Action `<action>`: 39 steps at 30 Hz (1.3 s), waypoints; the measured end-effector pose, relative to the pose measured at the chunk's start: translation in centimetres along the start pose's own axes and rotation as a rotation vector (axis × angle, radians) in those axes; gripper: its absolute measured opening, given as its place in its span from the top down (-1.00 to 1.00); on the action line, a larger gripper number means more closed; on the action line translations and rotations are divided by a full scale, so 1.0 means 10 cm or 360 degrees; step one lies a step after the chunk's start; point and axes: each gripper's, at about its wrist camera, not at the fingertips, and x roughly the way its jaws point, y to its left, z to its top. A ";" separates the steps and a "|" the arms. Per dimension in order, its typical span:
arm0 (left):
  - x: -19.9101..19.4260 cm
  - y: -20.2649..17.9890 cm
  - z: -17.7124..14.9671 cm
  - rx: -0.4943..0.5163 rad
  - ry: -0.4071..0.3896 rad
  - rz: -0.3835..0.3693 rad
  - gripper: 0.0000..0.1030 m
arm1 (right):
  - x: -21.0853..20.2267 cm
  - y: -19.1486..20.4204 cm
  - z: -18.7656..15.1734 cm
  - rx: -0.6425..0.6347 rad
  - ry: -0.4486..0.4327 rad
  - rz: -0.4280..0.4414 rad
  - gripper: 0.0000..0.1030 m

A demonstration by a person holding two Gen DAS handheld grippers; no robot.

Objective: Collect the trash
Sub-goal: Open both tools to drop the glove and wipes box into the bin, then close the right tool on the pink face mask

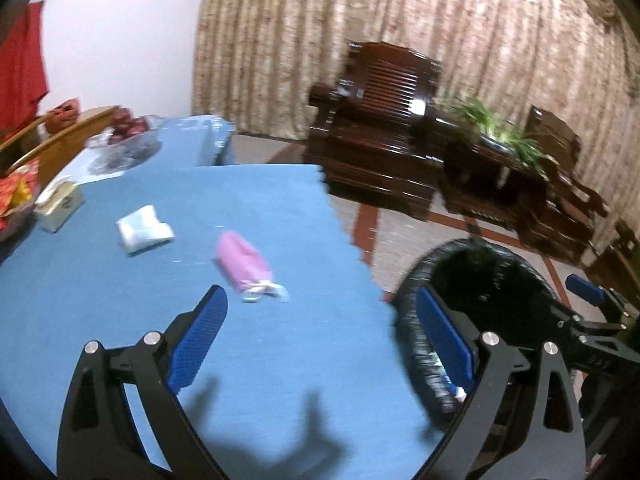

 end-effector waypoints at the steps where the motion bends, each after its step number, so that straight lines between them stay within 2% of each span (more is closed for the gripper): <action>1: -0.03 0.10 0.01 -0.0017 -0.0007 0.0027 -0.80 | 0.03 0.10 0.05 -0.0023 -0.0013 0.0031 -0.88; 11: -0.18 0.95 0.04 -0.0151 -0.0054 0.0258 -0.80 | 0.37 0.93 0.37 -0.0161 -0.0069 0.0249 -0.88; 20: 0.06 1.57 0.04 -0.0235 -0.0042 0.0407 -0.79 | 1.02 1.59 0.43 -0.0258 0.0006 0.0387 -0.88; 33: 0.63 2.10 -0.03 -0.0281 0.0054 0.0499 -0.79 | 1.92 2.06 0.29 -0.0349 0.0210 0.0422 -0.80; 39: 0.87 2.22 0.04 -0.0268 0.0076 0.0498 -0.79 | 2.22 2.14 0.22 -0.0358 0.0337 0.0427 -0.56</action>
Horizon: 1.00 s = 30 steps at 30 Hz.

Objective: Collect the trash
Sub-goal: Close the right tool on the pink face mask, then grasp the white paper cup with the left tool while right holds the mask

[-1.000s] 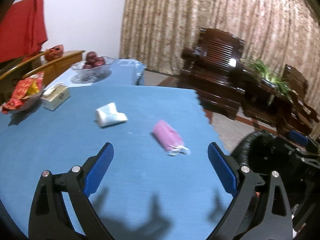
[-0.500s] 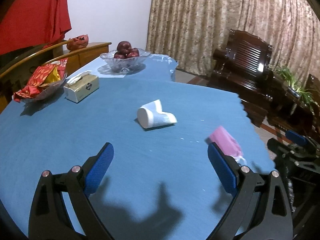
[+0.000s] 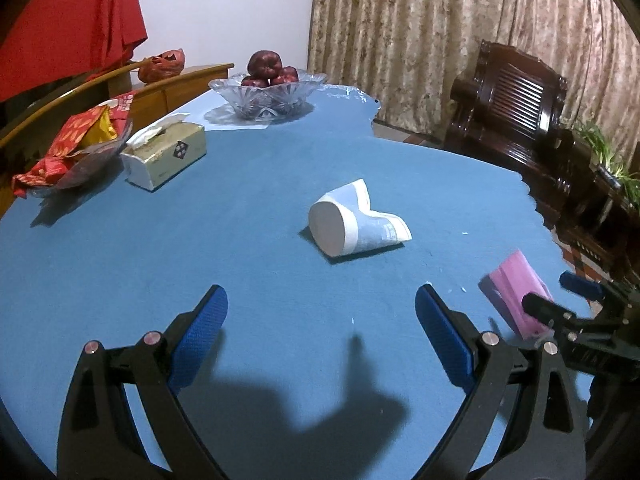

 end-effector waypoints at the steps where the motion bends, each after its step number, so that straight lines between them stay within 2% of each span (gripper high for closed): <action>1: 0.04 -0.01 0.02 0.0001 0.0002 -0.0004 -0.79 | 0.01 0.00 -0.01 0.0001 0.0013 0.0008 -0.48; 3: 0.13 -0.03 0.05 0.0004 0.0006 -0.0009 -0.79 | 0.06 0.01 -0.03 -0.0005 0.0044 0.0008 -0.37; 4: 0.18 -0.04 0.06 0.0007 0.0008 -0.0016 -0.79 | 0.08 0.01 -0.04 0.0000 0.0058 0.0023 -0.25; 9: 0.35 -0.11 0.11 0.0014 0.0029 -0.0039 -0.70 | 0.13 0.03 -0.06 -0.0009 0.0085 0.0051 0.42; 10: 0.39 -0.11 0.12 0.0012 0.0037 -0.0043 -0.66 | 0.14 0.04 -0.05 -0.0019 0.0086 0.0065 0.66; 12: 0.45 -0.11 0.14 0.0001 0.0046 -0.0050 -0.63 | 0.14 0.06 -0.01 -0.0030 0.0075 0.0070 0.70; 15: 0.52 -0.10 0.18 -0.0007 0.0052 -0.0059 -0.46 | 0.15 0.05 0.10 -0.0022 0.0039 0.0088 0.73; 17: 0.58 -0.08 0.21 -0.0011 0.0059 -0.0073 -0.22 | 0.17 0.04 0.17 -0.0024 0.0026 0.0091 0.73; 20: 0.65 -0.08 0.23 -0.0013 0.0087 -0.0107 -0.04 | 0.23 0.02 0.26 -0.0017 0.0009 0.0085 0.73; 23: 0.68 -0.13 0.23 -0.0017 0.0104 -0.0151 0.04 | 0.27 -0.02 0.32 -0.0006 0.0002 0.0072 0.73; 30: 0.71 -0.39 0.20 -0.0004 0.0146 -0.0317 0.04 | 0.32 -0.15 0.39 0.0041 -0.0020 0.0038 0.73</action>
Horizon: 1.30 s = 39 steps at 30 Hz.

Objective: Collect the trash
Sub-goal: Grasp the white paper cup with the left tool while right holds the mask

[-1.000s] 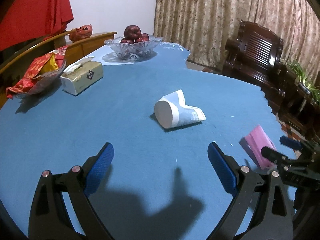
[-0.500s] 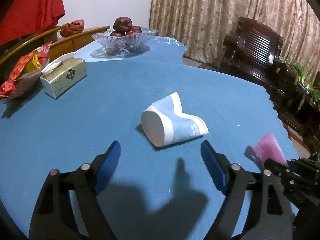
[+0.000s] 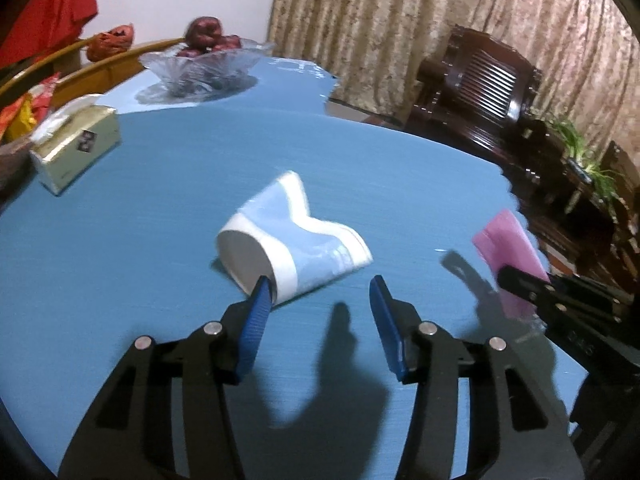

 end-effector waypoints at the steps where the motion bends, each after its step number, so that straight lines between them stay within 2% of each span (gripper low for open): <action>1: 0.02 -0.03 -0.01 -0.0003 0.0013 -0.0035 0.05 | 0.00 -0.03 0.00 0.0007 0.0000 -0.0005 0.73; 4: 0.02 -0.13 -0.05 0.0018 0.0034 -0.0136 0.01 | 0.01 -0.09 0.00 0.0022 -0.0002 -0.0022 0.73; 7: 0.00 -0.19 -0.08 0.0062 0.0038 -0.0100 -0.03 | 0.02 -0.13 0.00 0.0036 0.0003 -0.0032 0.73; 10: -0.05 -0.12 -0.07 0.0051 0.0029 -0.0051 -0.20 | 0.03 -0.15 0.00 0.0043 0.0006 -0.0033 0.73; 13: -0.08 -0.02 -0.04 0.0067 0.0007 0.0049 -0.38 | 0.05 -0.15 0.00 0.0047 0.0008 -0.0030 0.73; 15: -0.06 0.05 -0.01 0.0081 -0.0003 0.0094 -0.40 | 0.06 -0.15 0.00 0.0051 0.0009 -0.0028 0.73; 22: 0.21 0.14 0.17 0.0109 0.0062 0.0055 -0.51 | 0.11 -0.15 -0.01 0.0052 0.0030 -0.0027 0.73; 27: 0.37 0.15 0.27 0.0093 0.0096 0.0025 -0.50 | 0.14 -0.16 0.00 0.0059 0.0044 -0.0026 0.73; 28: 0.37 0.13 0.27 0.0098 0.0097 0.0016 -0.45 | 0.14 -0.16 0.00 0.0059 0.0044 -0.0025 0.73; 29: 0.38 0.11 0.27 0.0103 0.0101 0.0006 -0.32 | 0.14 -0.17 0.00 0.0061 0.0043 -0.0024 0.73; 31: 0.41 0.07 0.26 0.0095 0.0125 -0.0037 -0.14 | 0.13 -0.16 0.02 0.0067 0.0039 -0.0019 0.73; 32: 0.39 0.06 0.26 0.0090 0.0111 -0.0022 -0.07 | 0.12 -0.17 0.02 0.0071 0.0036 -0.0016 0.73; 39: 0.17 -0.06 0.16 0.0056 0.0031 0.0013 0.01 | 0.01 -0.18 0.06 0.0091 0.0007 0.0000 0.73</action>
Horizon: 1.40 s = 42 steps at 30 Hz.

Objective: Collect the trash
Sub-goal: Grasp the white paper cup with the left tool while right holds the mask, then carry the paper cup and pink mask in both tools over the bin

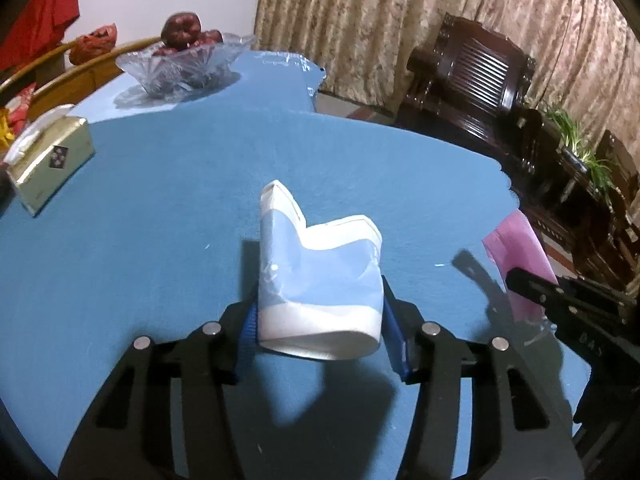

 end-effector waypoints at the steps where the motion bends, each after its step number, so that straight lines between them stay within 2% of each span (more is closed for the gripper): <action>1: -0.03 -0.02 -0.01 0.0001 -0.0004 0.0007 0.02 | -0.03 0.00 0.01 0.0002 -0.0001 0.0004 0.73; 11: -0.50 -0.29 -0.15 0.0013 -0.0073 0.0093 0.02 | -0.40 0.05 -0.02 0.0033 -0.0044 0.0042 0.73; 21: -1.00 -0.46 -0.30 -0.0041 -0.0118 0.0059 0.02 | -0.99 0.09 -0.13 0.0033 -0.0120 0.0061 0.73; 32: -1.51 -0.81 -0.53 -0.0016 -0.0159 -0.0006 0.02 | -1.74 0.03 -0.45 0.0055 -0.0184 0.0037 0.73; 42: -1.88 -1.25 -0.78 0.0059 -0.0175 -0.0084 0.02 | -2.34 -0.17 -0.80 0.0113 -0.0238 -0.0034 0.73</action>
